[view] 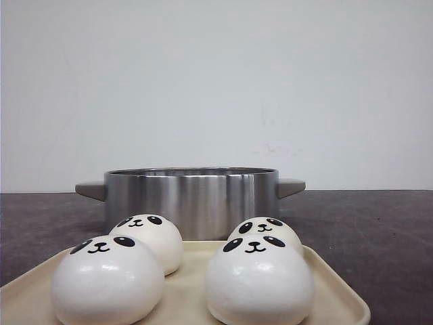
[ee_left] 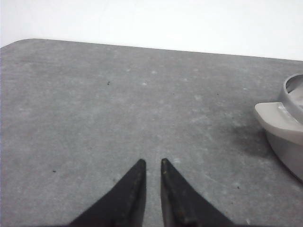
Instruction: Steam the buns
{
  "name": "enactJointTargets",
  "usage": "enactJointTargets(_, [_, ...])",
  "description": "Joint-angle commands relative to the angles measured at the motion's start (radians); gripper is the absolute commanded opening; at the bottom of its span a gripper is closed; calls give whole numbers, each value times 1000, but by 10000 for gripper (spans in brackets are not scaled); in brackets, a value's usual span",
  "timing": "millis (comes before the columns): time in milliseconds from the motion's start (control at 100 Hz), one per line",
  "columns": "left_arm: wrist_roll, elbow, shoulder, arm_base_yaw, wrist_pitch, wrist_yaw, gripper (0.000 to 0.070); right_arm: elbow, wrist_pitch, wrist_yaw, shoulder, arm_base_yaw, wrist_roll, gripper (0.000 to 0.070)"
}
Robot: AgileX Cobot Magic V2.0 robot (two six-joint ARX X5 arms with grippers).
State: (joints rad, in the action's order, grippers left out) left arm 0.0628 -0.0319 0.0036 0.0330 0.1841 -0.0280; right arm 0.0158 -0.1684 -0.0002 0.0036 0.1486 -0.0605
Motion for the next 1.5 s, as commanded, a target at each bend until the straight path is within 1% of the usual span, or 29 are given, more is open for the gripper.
enactJointTargets(0, [-2, 18, 0, 2, 4, -2, 16, -3, 11, 0, 0, 0, -4, 11])
enactJointTargets(500, [0, 18, 0, 2, 4, -2, 16, -3, 11, 0, 0, 0, -4, 11])
enactJointTargets(610, [27, 18, 0, 2, 4, -2, 16, -3, 11, 0, 0, 0, -4, 11])
enactJointTargets(710, [72, 17, 0, 2, 3, -1, 16, -3, 12, 0, 0, 0, -3, 11])
enactJointTargets(770, [131, 15, 0, 2, 3, 4, 16, -3, 19, 0, 0, 0, -4, 11])
enactJointTargets(840, [220, 14, 0, 2, 3, 9, 16, -3, 32, 0, 0, 0, -7, 11])
enactJointTargets(900, [284, 11, 0, 2, 3, 22, 16, -3, 61, -1, 0, 0, -8, 11])
enactJointTargets(980, [334, 6, 0, 2, 3, 64, 15, -3, 111, -1, 0, 0, -14, 11])
enactJointTargets(1030, [351, -2, 0, 2, 4, 103, 13, -2, 155, -2, 0, 0, -49, 11])
enactJointTargets(1140, [358, -36, 0, 2, 4, 217, 13, -1, 282, -31, 0, 0, -181, 11])
enactJointTargets(1260, [433, -106, 0, 2, 5, 282, 13, -1, 440, -89, 0, 0, -264, 11])
enactJointTargets(1290, [441, -128, 0, 2, 6, 298, 13, 1, 481, -114, 0, 0, -303, 11])
enactJointTargets(1310, [442, -144, 0, 2, 8, 309, 13, 4, 517, -143, 0, 0, -350, 7])
enactJointTargets(1360, [431, -191, 2, 2, 21, 344, 13, 13, 582, -153, 0, 0, -411, 4])
enactJointTargets(1390, [416, -223, 4, 2, 38, 360, 13, 27, 590, -163, 1, 0, -441, 4])
enactJointTargets(1420, [407, -259, 9, 1, 60, 368, 13, 49, 570, -175, 1, 0, -460, 4])
enactJointTargets(1490, [390, -351, 43, -1, 111, 369, 14, 136, 447, -211, 1, 0, -447, 4])
